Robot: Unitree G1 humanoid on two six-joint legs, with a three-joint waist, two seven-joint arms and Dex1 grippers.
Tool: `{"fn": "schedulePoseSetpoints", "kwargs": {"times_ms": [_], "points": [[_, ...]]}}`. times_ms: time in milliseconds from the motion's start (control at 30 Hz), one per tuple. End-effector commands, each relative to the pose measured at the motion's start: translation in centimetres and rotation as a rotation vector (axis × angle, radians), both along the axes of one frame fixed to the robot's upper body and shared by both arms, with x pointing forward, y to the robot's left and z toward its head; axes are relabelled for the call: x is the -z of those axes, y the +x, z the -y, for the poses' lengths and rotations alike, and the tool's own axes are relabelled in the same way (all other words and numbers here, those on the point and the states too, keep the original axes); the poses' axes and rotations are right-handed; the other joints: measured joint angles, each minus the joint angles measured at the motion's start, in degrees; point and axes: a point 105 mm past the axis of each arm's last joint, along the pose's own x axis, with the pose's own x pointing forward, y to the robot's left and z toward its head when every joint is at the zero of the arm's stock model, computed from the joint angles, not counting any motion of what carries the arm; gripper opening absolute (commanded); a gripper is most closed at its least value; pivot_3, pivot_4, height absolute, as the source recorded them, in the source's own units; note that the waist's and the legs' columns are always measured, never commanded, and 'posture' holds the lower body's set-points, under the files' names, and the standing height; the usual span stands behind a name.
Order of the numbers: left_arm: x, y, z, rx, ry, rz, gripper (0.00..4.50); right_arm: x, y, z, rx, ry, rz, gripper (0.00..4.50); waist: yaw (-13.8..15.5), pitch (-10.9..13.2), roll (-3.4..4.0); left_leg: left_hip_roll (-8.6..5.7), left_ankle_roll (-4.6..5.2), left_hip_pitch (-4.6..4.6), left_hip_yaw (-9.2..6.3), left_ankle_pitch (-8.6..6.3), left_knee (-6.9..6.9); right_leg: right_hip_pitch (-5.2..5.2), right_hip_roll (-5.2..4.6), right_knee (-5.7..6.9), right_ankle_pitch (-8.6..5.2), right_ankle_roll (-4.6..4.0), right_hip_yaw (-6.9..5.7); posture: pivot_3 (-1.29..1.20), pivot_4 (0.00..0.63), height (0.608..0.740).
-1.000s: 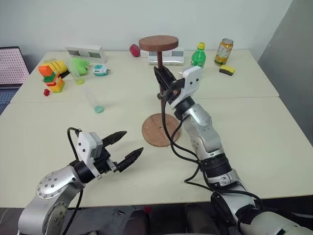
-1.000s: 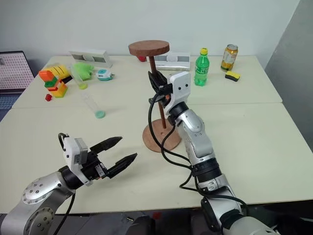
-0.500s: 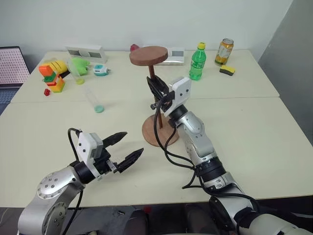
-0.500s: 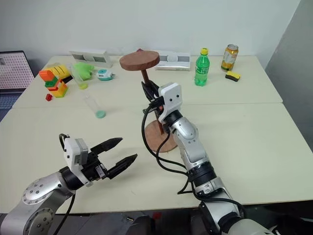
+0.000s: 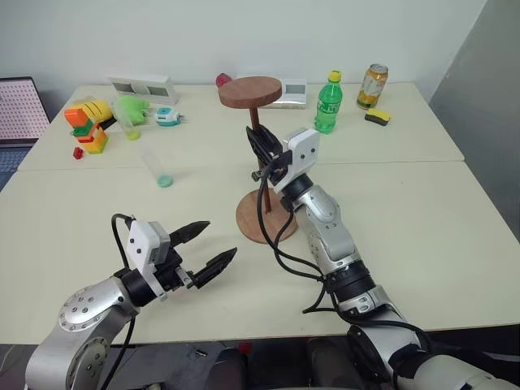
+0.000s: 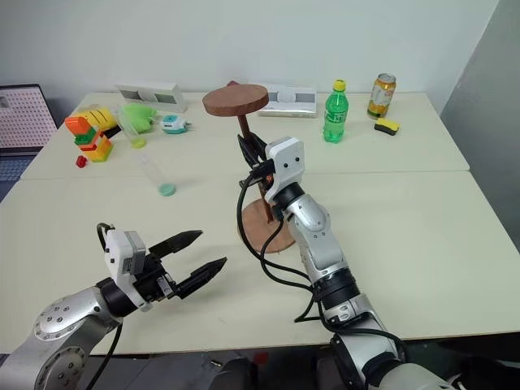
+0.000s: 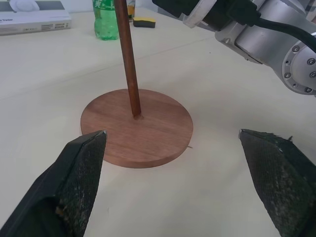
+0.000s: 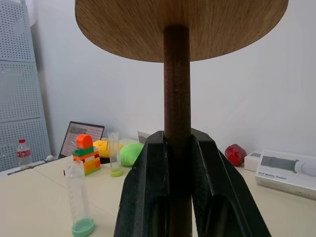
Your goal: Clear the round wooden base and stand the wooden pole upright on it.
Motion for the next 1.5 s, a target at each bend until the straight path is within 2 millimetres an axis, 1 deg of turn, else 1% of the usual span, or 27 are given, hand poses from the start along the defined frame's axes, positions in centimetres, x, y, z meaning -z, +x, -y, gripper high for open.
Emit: {"fn": "schedulePoseSetpoints", "kwargs": {"times_ms": [33, 300, 467, 733, 1033, 1267, 1500], "points": [[-1.2, -0.2, 0.0, 0.005, 0.003, 0.045, 4.5, -1.0, -1.0, -0.7, -0.03, 0.068, 0.017, 0.21, 0.0, 0.0, 0.0, 0.0, 0.0, 0.0, 0.01, 0.0, 0.0, 0.0, 0.0, 0.0, 0.0, 0.0, 0.0, 0.0, 0.15, 0.74], [-1.2, -0.2, 0.1, 0.009, 0.0, 0.045, 4.5, -1.2, -1.5, -1.1, -0.044, 0.074, 0.021, 0.21, 0.0, 0.0, 0.0, 0.0, 0.0, 0.0, 0.0, 0.0, 0.0, 0.0, 0.0, 0.0, 0.0, 0.0, 0.0, 0.0, 0.15, 0.74], [-1.1, -0.2, 0.1, 0.008, 0.0, 0.044, 4.5, -0.5, -1.2, -1.1, -0.037, 0.066, 0.009, 0.21, 0.0, 0.0, 0.0, 0.0, 0.0, 0.0, 0.01, 0.0, 0.0, 0.0, 0.0, 0.0, 0.0, 0.0, 0.0, 0.0, 0.15, 0.74], [-1.1, -0.2, 0.1, 0.005, -0.001, 0.046, 4.5, -0.1, -0.8, -1.5, -0.023, 0.063, 0.002, 0.21, 0.0, 0.0, -0.01, 0.0, 0.0, 0.01, 0.01, 0.0, 0.0, 0.01, 0.0, 0.0, 0.0, 0.0, 0.0, 0.0, 0.15, 0.74], [-1.0, -0.3, 0.1, 0.005, -0.002, 0.047, 4.5, 0.0, -1.2, -2.3, -0.038, 0.069, 0.01, 0.21, 0.0, 0.0, -0.02, 0.0, 0.0, 0.08, 0.0, 0.0, 0.01, 0.08, 0.0, 0.0, 0.0, 0.0, -0.01, 0.0, 0.15, 0.74], [-1.0, -0.4, 0.0, 0.004, -0.002, 0.046, 4.5, 0.7, -1.7, -3.2, -0.062, 0.066, -0.008, 0.21, 0.0, 0.0, -0.02, 0.0, 0.0, 0.09, 0.0, 0.0, 0.0, 0.08, 0.0, 0.01, 0.0, 0.0, -0.01, 0.0, 0.15, 0.74], [-1.0, -0.6, 0.0, 0.001, -0.001, 0.044, 4.5, 2.2, -1.5, -2.8, -0.046, 0.059, -0.066, 0.21, 0.0, 0.0, -0.02, 0.0, 0.0, 0.1, -0.01, 0.0, 0.0, 0.1, 0.0, 0.0, 0.0, 0.0, -0.01, 0.0, 0.15, 0.74]]}}
